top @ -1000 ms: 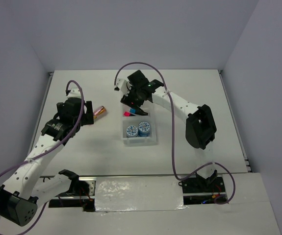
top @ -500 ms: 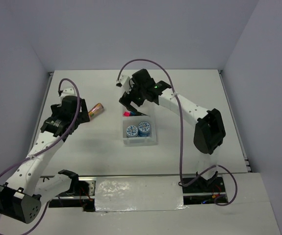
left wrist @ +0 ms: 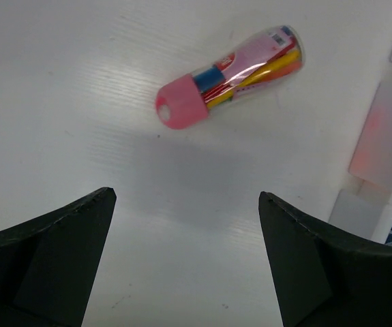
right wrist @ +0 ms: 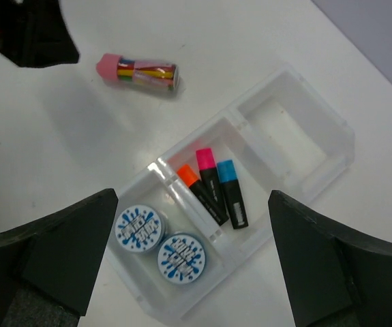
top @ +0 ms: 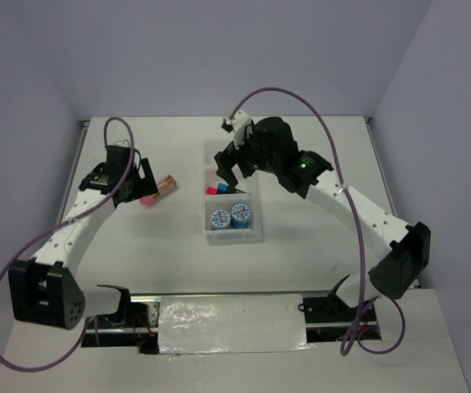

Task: Sort the stationery into containers
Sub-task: Pick up the stationery from the center of the board.

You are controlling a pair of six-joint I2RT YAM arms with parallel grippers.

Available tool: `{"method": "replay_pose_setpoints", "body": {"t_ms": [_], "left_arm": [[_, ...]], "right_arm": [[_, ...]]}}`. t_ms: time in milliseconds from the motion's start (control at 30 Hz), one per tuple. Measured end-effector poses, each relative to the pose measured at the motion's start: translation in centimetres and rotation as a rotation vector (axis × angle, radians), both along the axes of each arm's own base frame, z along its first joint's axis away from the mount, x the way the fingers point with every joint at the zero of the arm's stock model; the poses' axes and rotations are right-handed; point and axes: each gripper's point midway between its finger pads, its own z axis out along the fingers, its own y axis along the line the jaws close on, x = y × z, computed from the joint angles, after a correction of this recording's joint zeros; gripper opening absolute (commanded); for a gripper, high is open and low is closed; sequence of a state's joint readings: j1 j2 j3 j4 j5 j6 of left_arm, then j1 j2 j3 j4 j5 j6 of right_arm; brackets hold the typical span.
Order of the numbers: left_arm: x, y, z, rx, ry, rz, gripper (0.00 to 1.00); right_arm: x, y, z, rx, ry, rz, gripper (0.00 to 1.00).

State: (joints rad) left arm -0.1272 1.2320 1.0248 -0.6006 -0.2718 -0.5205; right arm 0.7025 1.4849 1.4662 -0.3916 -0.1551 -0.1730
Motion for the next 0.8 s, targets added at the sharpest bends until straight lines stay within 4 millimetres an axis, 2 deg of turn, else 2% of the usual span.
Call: {"method": "replay_pose_setpoints", "body": {"t_ms": [67,300,400,533,700,800], "left_arm": [[1.2,-1.0,-1.1,-0.007,0.06,-0.075,0.99],[7.8,-2.1,-2.2,0.085,0.128,-0.281,1.0],[9.4,-2.0,-3.2,0.125,0.159,-0.342,0.99],[10.3,-1.9,-5.3,0.164,0.218,-0.405,0.99],[9.8,-2.5,-8.1,0.141,0.286,-0.462,0.97],[9.1,-3.0,-9.0,0.113,0.313,-0.494,0.97]], "right_arm": [[-1.4,-0.8,-0.7,-0.002,0.019,0.009,1.0],[-7.0,-3.7,-2.3,0.033,0.072,0.056,1.0],[-8.8,-4.4,-1.9,0.067,0.067,0.08,1.0],[-10.1,-4.9,-1.2,0.097,0.059,0.097,1.0],[-10.6,-4.7,-1.3,0.108,0.069,0.117,1.0],[-10.7,-4.6,-1.4,0.109,0.071,0.122,1.0]]}}
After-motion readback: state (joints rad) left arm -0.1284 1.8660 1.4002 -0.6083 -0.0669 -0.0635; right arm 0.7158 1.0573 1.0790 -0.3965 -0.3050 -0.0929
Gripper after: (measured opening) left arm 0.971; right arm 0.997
